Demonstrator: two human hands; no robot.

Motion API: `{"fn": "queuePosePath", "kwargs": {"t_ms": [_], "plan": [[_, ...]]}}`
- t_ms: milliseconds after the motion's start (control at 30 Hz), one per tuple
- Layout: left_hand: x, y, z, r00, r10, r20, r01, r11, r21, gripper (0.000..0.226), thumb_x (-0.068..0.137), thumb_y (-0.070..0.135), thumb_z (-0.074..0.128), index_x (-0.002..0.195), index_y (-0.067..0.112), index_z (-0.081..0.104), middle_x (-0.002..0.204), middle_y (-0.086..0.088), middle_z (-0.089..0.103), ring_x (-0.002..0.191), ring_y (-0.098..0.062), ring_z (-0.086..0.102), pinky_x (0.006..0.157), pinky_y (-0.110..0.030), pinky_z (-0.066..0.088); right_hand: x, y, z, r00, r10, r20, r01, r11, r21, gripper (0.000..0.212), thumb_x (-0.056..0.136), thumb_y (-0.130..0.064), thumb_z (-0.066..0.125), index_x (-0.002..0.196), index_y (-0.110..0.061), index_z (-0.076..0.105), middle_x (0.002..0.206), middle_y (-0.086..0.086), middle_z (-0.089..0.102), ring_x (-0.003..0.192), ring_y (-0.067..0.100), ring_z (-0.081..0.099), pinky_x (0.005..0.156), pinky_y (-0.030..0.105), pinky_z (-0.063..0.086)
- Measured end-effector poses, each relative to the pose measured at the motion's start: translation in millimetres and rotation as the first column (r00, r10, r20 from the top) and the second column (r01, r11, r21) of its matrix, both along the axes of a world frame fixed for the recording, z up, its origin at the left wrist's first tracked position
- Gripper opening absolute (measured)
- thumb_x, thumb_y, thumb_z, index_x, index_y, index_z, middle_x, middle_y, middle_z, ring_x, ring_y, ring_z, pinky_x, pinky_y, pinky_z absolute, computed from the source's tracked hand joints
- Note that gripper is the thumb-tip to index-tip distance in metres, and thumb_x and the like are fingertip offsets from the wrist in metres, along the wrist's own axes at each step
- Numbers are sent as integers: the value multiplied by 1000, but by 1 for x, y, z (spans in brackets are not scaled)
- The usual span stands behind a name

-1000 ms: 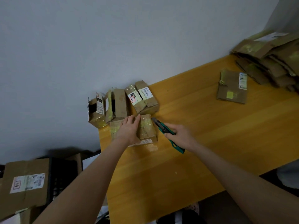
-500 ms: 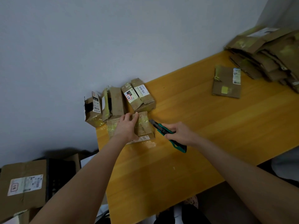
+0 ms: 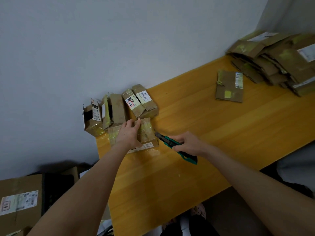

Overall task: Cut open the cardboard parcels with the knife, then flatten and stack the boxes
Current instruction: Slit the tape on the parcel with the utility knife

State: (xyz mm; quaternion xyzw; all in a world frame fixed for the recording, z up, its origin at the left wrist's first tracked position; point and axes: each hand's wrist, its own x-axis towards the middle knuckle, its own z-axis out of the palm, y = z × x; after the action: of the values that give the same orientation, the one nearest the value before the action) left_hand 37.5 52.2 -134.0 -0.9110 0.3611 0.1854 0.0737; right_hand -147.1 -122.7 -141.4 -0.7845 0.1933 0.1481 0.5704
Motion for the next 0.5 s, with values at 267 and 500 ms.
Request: {"fn": "queuePosePath", "kwargs": {"t_ms": [267,500], "plan": [[-22,-14,18,992,97,86,-93,994,-55,114,68,76,63,153,23,9,144,-14,28,134,-33,28,108,-50,35,6,-2,-31,929,-365,-67,347,919,-186,51,96,-29,56,145,-21,41,120,4,61,99,23,61,75,32,53],[-45,3,-4,935,345,-78,-353,925,-141,117,71,75,61,154,23,-4,147,-17,22,133,-36,30,105,-51,38,41,7,-67,910,-330,-253,234,910,-343,79,95,-9,56,155,-24,6,138,13,49,119,32,54,91,39,51]]}}
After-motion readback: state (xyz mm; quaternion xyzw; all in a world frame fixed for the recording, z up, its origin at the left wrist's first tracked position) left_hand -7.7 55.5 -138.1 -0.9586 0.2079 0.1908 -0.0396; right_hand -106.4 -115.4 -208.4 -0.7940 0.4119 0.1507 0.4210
